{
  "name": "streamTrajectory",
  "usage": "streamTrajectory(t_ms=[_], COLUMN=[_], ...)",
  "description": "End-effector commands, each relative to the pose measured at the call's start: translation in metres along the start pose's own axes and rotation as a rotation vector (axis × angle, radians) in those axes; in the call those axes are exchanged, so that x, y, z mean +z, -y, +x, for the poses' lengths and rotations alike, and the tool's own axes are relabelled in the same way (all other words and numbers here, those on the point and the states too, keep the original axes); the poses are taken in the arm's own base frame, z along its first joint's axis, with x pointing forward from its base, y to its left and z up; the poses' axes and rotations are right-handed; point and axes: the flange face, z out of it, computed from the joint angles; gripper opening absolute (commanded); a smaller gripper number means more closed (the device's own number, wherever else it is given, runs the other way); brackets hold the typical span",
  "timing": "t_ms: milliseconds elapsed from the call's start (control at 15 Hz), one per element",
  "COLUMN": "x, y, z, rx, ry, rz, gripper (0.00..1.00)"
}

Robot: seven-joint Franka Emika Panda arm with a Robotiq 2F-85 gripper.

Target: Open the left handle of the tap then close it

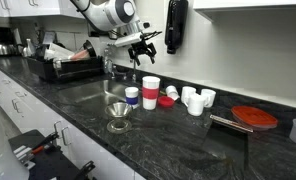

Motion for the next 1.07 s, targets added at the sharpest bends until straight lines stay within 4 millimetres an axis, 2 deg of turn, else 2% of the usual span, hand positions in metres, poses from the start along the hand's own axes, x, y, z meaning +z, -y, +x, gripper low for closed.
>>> streamTrajectory(t_ms=[0, 133, 733, 1000], x=[0.004, 0.012, 0.011, 0.034], y=[-0.001, 0.000, -0.002, -0.003], z=[0.010, 0.014, 0.013, 0.022], rx=[-0.016, -0.019, -0.013, 0.047], ry=[-0.008, -0.003, -0.001, 0.019], rz=[0.001, 0.004, 0.005, 0.105], gripper=[1.00, 1.00, 1.00, 1.00])
